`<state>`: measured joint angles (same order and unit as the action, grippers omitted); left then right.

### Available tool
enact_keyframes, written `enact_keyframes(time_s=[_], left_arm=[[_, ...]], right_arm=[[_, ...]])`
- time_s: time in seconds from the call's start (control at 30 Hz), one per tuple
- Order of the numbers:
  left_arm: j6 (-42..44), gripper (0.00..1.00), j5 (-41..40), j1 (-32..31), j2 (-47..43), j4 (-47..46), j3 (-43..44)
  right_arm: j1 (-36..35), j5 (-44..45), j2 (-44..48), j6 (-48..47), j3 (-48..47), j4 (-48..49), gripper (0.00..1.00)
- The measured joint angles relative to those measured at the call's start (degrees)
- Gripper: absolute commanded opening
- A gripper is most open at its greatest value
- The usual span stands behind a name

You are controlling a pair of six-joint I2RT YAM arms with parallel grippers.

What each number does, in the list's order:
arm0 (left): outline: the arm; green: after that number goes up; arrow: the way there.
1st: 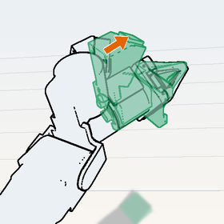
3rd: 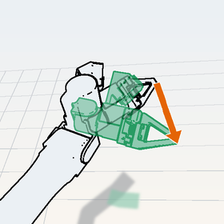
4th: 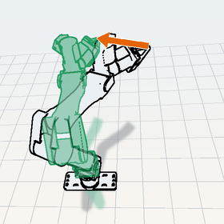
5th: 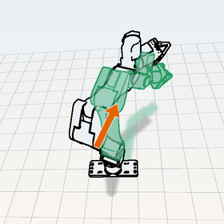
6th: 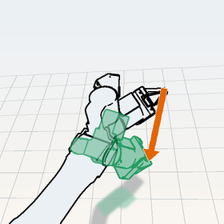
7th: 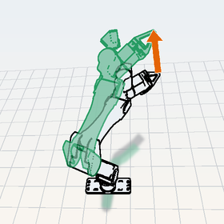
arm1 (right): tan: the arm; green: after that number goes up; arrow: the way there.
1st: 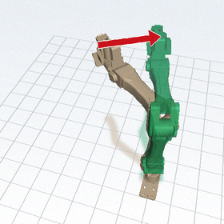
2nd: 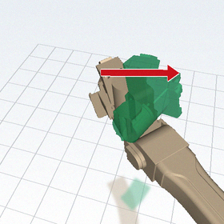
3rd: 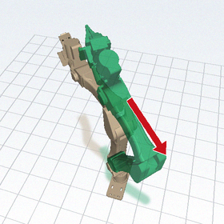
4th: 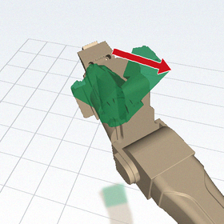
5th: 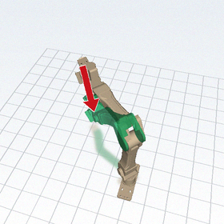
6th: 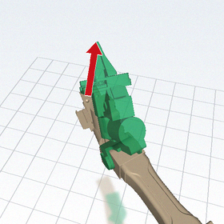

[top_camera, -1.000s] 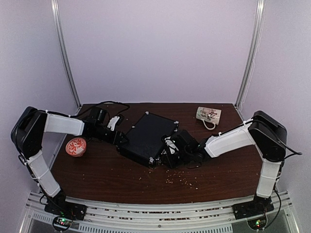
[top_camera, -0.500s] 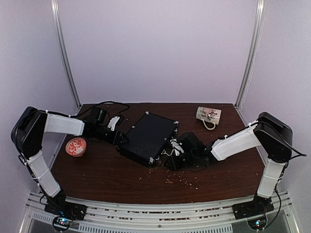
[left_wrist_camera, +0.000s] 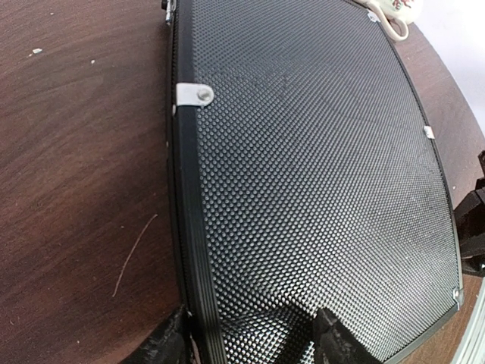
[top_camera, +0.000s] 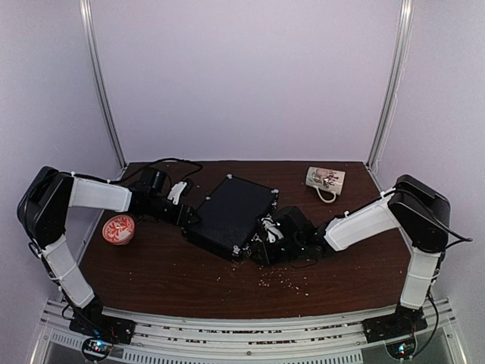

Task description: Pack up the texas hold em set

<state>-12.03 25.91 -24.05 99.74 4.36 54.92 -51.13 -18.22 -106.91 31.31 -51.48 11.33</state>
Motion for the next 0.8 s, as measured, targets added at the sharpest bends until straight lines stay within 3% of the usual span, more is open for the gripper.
enact_keyframes(time_s=[0.37,0.8], left_arm=[[0.04,0.52,-0.57,-0.26,-0.17,0.11,0.00],[0.13,0.46,-3.08,-0.92,-1.14,-2.10,-1.38]], right_arm=[[0.46,-1.14,-1.53,0.20,-1.51,0.44,0.25],[1.66,-5.20,-4.52,-0.33,-4.66,0.04,0.13]])
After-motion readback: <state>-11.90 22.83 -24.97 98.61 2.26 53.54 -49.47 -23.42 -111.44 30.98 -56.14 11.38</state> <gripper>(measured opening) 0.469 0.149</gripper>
